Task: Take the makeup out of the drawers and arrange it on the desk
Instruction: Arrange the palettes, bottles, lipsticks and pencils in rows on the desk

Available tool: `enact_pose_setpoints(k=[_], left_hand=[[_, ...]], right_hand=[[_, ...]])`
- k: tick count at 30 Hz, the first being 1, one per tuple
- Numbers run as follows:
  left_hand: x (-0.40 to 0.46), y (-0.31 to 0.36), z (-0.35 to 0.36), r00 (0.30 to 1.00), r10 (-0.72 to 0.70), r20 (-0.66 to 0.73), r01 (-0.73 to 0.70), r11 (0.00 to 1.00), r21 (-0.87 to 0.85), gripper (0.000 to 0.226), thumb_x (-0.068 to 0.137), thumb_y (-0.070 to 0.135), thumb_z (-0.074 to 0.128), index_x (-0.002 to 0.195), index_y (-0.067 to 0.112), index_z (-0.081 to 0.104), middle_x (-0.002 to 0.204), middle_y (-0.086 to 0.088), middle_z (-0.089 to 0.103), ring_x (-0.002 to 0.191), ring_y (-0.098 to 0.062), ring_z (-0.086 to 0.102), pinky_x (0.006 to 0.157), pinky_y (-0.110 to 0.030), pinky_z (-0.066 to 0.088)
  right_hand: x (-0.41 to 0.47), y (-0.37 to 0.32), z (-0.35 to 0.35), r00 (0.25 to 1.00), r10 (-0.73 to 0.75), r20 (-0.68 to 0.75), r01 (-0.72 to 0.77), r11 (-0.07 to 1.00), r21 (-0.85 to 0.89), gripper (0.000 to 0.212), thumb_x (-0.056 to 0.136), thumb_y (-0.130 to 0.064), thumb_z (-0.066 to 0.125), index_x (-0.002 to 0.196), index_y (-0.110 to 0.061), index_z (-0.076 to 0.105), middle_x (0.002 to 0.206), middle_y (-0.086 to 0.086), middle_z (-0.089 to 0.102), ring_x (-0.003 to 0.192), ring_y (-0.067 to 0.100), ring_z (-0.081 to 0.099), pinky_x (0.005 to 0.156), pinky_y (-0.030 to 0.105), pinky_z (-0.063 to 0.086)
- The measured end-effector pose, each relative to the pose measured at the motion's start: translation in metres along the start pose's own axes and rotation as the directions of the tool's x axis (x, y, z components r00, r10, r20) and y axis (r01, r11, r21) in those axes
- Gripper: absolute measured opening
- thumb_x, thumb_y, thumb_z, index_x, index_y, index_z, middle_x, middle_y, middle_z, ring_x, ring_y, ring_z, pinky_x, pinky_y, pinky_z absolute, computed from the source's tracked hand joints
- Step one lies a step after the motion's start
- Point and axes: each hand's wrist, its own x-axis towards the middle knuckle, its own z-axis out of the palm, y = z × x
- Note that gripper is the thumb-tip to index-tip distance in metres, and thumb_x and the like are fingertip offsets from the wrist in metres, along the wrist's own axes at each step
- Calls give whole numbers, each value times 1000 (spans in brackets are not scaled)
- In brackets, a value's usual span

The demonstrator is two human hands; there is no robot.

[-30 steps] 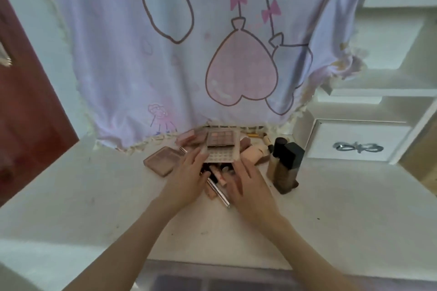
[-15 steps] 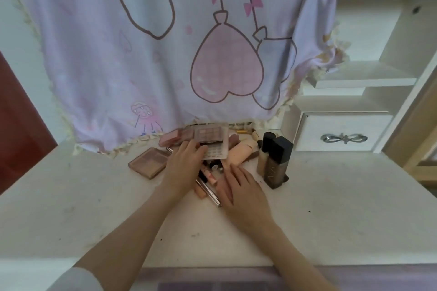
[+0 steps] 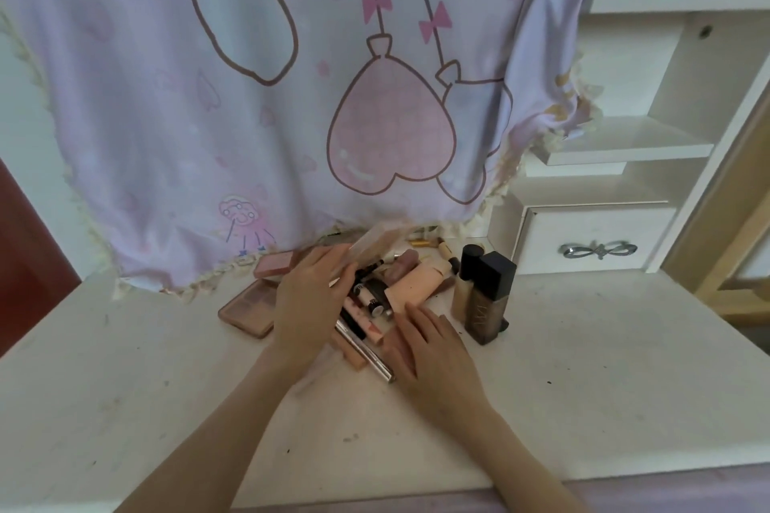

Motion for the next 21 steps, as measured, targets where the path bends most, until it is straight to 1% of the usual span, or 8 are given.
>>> enact_pose_setpoints(k=[5, 7, 8, 10, 12, 13, 17, 21], left_hand=[[-10, 14, -22, 981, -152, -119, 124, 969, -215, 18, 83, 10, 66, 100, 6, 70, 94, -6, 70, 83, -24, 64, 77, -22, 41], [-15, 18, -37, 983, -119, -139, 89, 974, -206, 17, 83, 9, 66, 99, 10, 69, 94, -3, 69, 82, -21, 64, 75, -23, 43], [-18, 21, -45, 984, -76, -162, 44, 980, -196, 17, 82, 9, 66, 99, 11, 69, 94, -2, 69, 82, -20, 64, 75, -25, 45], [-25, 27, -61, 979, -5, -204, -33, 983, -183, 19, 82, 8, 67, 101, 12, 69, 94, -1, 68, 83, -21, 64, 76, -34, 50], [-33, 37, -75, 970, 46, -237, -100, 970, -221, 22, 82, 10, 66, 103, 10, 69, 98, -2, 68, 88, -19, 63, 77, -36, 51], [-38, 42, -82, 964, 79, -256, -141, 961, -236, 23, 82, 12, 65, 104, 9, 69, 99, -2, 67, 90, -16, 62, 78, -33, 51], [-55, 69, -105, 940, 194, -282, -282, 906, -315, 27, 82, 6, 64, 109, 7, 66, 106, 4, 61, 96, -2, 55, 86, -12, 43], [-69, 93, -125, 954, 232, -189, -294, 837, -461, 27, 83, 4, 63, 109, 9, 65, 107, 5, 60, 97, -1, 56, 86, -14, 44]], right_hand=[[-4, -4, -9, 997, -53, -48, 56, 995, 79, 49, 99, -38, 32, 144, -20, 32, 152, -1, 28, 140, 9, 20, 114, 23, 0], [-7, -13, -22, 990, -13, -140, 61, 936, 347, 41, 98, -30, 41, 138, -20, 42, 142, -2, 43, 132, 9, 35, 108, 14, 16], [-7, -23, -32, 985, 89, -147, 10, 825, 565, 37, 97, -28, 43, 133, -21, 46, 133, -4, 50, 125, 10, 43, 104, 16, 27], [-2, -40, -62, 948, 315, 36, -125, 266, 956, 29, 97, -31, 45, 122, -21, 54, 114, -6, 61, 112, 15, 57, 91, 25, 46], [3, -49, -90, 919, 263, 293, -198, -335, 921, 42, 93, -47, 45, 119, -16, 57, 109, 2, 67, 104, 21, 63, 86, 33, 51], [2, -50, -105, 929, 169, 329, -211, -489, 846, 50, 91, -54, 44, 120, -15, 57, 109, 7, 69, 103, 25, 64, 88, 37, 51], [-20, -53, -139, 979, 44, 198, -130, -614, 778, 67, 85, -61, 43, 128, -10, 50, 113, 17, 66, 106, 34, 63, 92, 43, 51], [-49, -56, -146, 993, 24, 115, -75, -625, 777, 70, 78, -63, 50, 128, -14, 47, 117, 20, 60, 109, 38, 59, 91, 45, 49]])
